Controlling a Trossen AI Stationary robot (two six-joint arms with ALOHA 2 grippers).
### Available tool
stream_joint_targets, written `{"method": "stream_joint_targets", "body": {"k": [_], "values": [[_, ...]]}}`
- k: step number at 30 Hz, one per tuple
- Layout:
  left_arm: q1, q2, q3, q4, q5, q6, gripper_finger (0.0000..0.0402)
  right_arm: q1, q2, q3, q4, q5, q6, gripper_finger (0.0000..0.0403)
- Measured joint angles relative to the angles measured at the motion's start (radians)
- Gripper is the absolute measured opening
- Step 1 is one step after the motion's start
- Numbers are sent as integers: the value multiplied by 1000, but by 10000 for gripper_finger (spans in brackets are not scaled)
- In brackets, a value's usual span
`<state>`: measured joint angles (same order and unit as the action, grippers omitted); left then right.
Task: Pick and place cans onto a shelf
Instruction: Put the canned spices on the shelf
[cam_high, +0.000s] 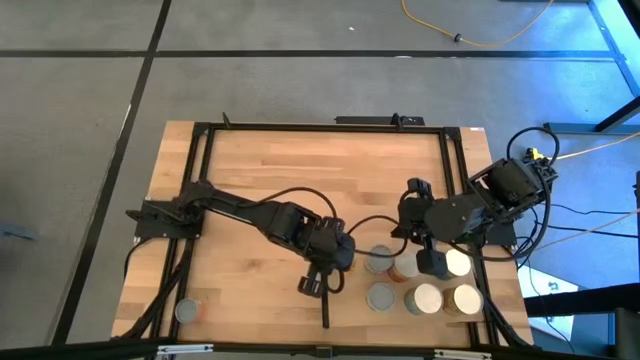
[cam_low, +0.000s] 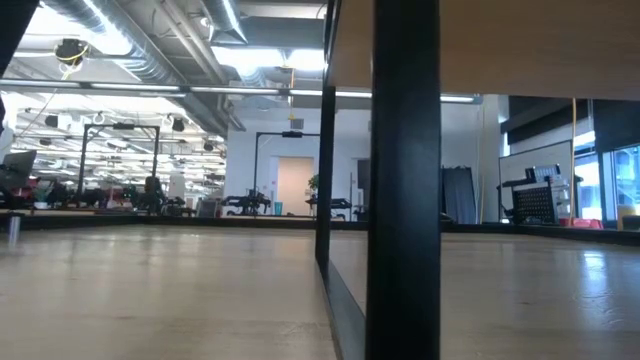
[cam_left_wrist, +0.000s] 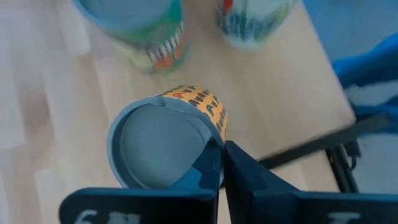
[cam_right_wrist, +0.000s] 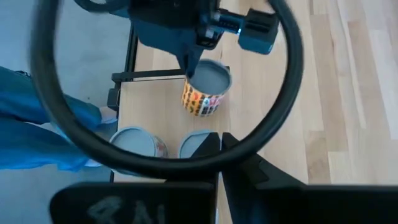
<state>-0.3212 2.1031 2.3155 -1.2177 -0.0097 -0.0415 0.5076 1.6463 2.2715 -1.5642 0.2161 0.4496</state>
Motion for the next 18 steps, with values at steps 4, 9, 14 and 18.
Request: {"method": "stream_joint_targets", "body": {"k": [4,9,14,18], "values": [[-4,18,2,16,40,18,0,0,0,0,1,0,-1,20],[-10,28,1,5,45,20,0,0,0,0,5,0,0,20],[-10,39,1,-4,72,24,10,0,0,0,5,1,0,20],[-13,46,1,-3,70,13,24,0,0,0,5,1,1,20]]}}
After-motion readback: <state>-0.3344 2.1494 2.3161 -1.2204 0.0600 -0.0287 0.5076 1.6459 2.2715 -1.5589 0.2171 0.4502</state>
